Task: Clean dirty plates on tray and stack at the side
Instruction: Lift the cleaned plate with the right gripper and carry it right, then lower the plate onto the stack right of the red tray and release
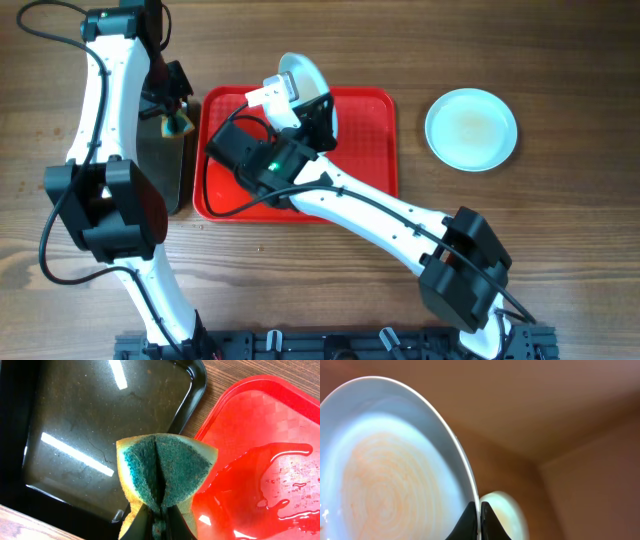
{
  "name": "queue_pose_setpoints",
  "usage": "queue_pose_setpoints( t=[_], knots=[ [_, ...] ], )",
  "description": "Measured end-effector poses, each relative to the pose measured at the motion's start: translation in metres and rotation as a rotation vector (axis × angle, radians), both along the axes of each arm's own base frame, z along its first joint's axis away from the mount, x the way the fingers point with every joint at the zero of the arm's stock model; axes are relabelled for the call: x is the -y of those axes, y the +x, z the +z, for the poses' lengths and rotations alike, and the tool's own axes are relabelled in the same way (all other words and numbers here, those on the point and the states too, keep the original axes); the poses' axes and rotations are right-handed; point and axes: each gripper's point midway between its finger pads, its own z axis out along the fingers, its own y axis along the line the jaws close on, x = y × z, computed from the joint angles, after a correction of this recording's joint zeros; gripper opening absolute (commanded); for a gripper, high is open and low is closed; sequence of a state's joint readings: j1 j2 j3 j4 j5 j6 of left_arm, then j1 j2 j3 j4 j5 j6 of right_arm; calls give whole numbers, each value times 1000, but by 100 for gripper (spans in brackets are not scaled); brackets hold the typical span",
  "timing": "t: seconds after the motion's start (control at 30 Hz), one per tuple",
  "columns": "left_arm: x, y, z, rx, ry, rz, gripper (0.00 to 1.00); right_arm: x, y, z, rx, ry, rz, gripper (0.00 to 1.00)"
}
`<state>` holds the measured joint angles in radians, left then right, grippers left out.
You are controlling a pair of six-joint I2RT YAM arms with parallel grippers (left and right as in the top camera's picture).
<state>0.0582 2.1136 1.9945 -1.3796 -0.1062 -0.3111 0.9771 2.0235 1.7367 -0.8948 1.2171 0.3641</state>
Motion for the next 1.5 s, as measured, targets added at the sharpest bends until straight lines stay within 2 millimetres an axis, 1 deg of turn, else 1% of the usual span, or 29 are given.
queue_pose_setpoints(
  t=[0.03,0.1,0.17,0.2,0.27,0.33,0.37,0.4,0.47,0.5,0.53,0.57,0.6,0.63,0.67,0.7,0.73,0.8,0.83,0.87,0.97,1.03,1.13,1.17,1.2,1.3,1.4,1.43,1.5],
  knots=[
    [0,0,0,0,0,0,4,-5,0,-13,-68,46,27,4],
    [0,0,0,1,0,0,4,-17,-1,-47,-261,185,90,4],
    [0,0,0,0,0,0,4,-20,0,-70,-406,303,117,4],
    [0,0,0,0,0,0,4,-19,2,-77,-459,353,119,4],
    [0,0,0,1,0,0,4,-2,12,-92,-579,477,92,4],
    [0,0,0,0,0,0,4,25,24,-102,-677,606,41,4],
    [0,0,0,0,0,0,4,42,31,-106,-712,670,7,4],
    [0,0,0,0,0,0,4,75,41,-109,-751,754,-66,4],
    [0,0,0,0,0,0,4,112,47,-111,-773,819,-148,4],
    [0,0,0,1,0,0,4,128,47,-112,-783,835,-187,4],
    [0,0,0,0,0,0,4,148,45,-114,-800,854,-237,4],
    [0,0,0,0,0,0,4,169,45,-114,-800,870,-285,4],
    [0,0,0,0,0,0,4,196,46,-115,-793,891,-346,4],
    [0,0,0,0,0,0,4,216,47,-115,-783,907,-389,4],
    [0,0,0,0,0,0,4,242,48,-116,-765,924,-442,4],
    [0,0,0,0,0,0,4,257,48,-116,-754,936,-468,4],
    [0,0,0,0,0,0,4,266,48,-116,-748,945,-485,4],
    [0,0,0,0,0,0,4,295,47,-116,-721,970,-541,4],
    [0,0,0,0,0,0,4,314,45,-116,-704,985,-577,4],
    [0,0,0,0,0,0,4,332,41,-119,-689,1000,-617,4],
    [0,0,0,0,0,0,4,364,21,-133,-690,1019,-710,4],
    [0,0,0,0,0,0,4,376,6,-151,-707,1025,-762,4],
    [0,0,0,0,0,0,4,379,-7,-175,-724,1030,-787,4],
    [0,0,0,0,0,0,4,377,-12,-180,-738,1029,-794,11],
    [0,0,0,0,0,0,4,376,-15,-185,-744,1029,-796,21],
    [0,0,0,0,0,0,4,375,-19,-189,-765,1022,-792,33],
    [-1,0,0,0,1,-1,4,369,-17,-187,-785,1038,-738,47],
    [-3,0,0,-2,1,-4,4,365,-11,-181,-782,1060,-701,51],
    [-10,-2,0,-7,1,4,4,360,0,-167,-756,1088,-639,56]
  ],
)
